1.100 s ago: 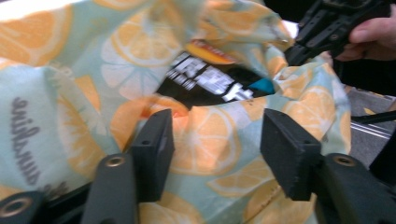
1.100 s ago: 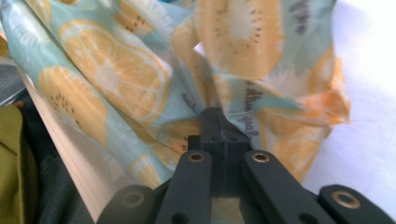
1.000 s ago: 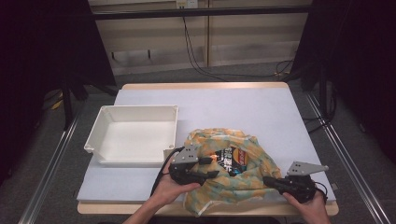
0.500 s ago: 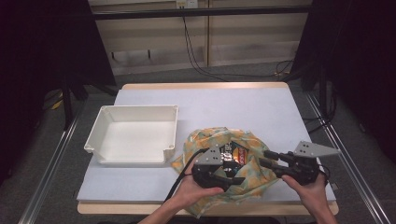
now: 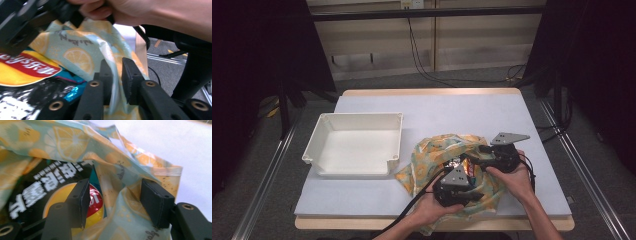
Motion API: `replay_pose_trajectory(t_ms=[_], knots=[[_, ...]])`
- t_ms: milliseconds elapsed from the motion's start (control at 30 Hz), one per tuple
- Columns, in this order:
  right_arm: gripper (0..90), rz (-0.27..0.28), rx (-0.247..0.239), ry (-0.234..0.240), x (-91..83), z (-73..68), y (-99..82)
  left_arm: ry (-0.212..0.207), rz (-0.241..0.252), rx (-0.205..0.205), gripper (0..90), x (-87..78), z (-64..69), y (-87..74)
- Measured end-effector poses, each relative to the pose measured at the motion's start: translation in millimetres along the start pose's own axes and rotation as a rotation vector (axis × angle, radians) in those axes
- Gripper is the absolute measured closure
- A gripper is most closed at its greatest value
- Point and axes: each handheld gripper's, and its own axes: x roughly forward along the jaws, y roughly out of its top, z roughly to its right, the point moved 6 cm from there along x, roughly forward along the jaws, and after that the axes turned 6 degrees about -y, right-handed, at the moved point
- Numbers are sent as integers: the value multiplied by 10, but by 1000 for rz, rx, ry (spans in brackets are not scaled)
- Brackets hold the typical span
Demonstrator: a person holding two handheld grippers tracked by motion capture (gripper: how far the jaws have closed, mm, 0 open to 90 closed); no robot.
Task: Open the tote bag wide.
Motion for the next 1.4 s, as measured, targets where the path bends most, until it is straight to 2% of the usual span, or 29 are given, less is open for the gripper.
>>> replay_pose_trajectory(t_ms=[67, 167, 200, 333, 433, 500, 633, 700, 767, 867, 1100, 1167, 1267, 1367, 1400], knots=[[523, 7, 0, -25, 34, 57, -21, -5, -2, 22, 836, 13, 32, 7], [704, 19, 48, -39, 54, 170, -34, -6, -13, 52, 874, 50, 110, 6], [756, 22, 50, -44, 62, 202, -34, -13, -17, 63, 879, 65, 126, -2], [861, 35, 95, -62, 109, 345, -29, -16, -45, 94, 892, 105, 170, -35], [886, 25, 112, -70, 180, 464, -32, -14, -41, 88, 895, 156, 193, -66], [895, 13, 118, -77, 224, 526, -30, -9, -57, 107, 898, 180, 197, -86], [899, -4, 135, -87, 313, 619, -73, 0, -68, 103, 900, 249, 209, -135], [900, -8, 139, -87, 353, 632, -108, 5, -72, 96, 900, 286, 194, -185], [900, -10, 148, -91, 381, 643, -129, 16, -87, 107, 900, 320, 192, -228], [900, -23, 129, -110, 431, 646, -169, 14, -100, 107, 900, 363, 193, -259], [897, -55, 121, -130, 478, 681, -264, 20, -128, 110, 900, 386, 176, -306], [897, -61, 125, -135, 467, 708, -277, 12, -133, 86, 900, 392, 168, -306], [896, -72, 103, -147, 475, 686, -278, 6, -140, 70, 899, 391, 141, -301], [874, -59, 112, -140, 444, 665, -279, 5, -141, 47, 879, 387, 118, -292], [853, -49, 124, -138, 424, 660, -276, -1, -123, 37, 862, 389, 122, -288]])
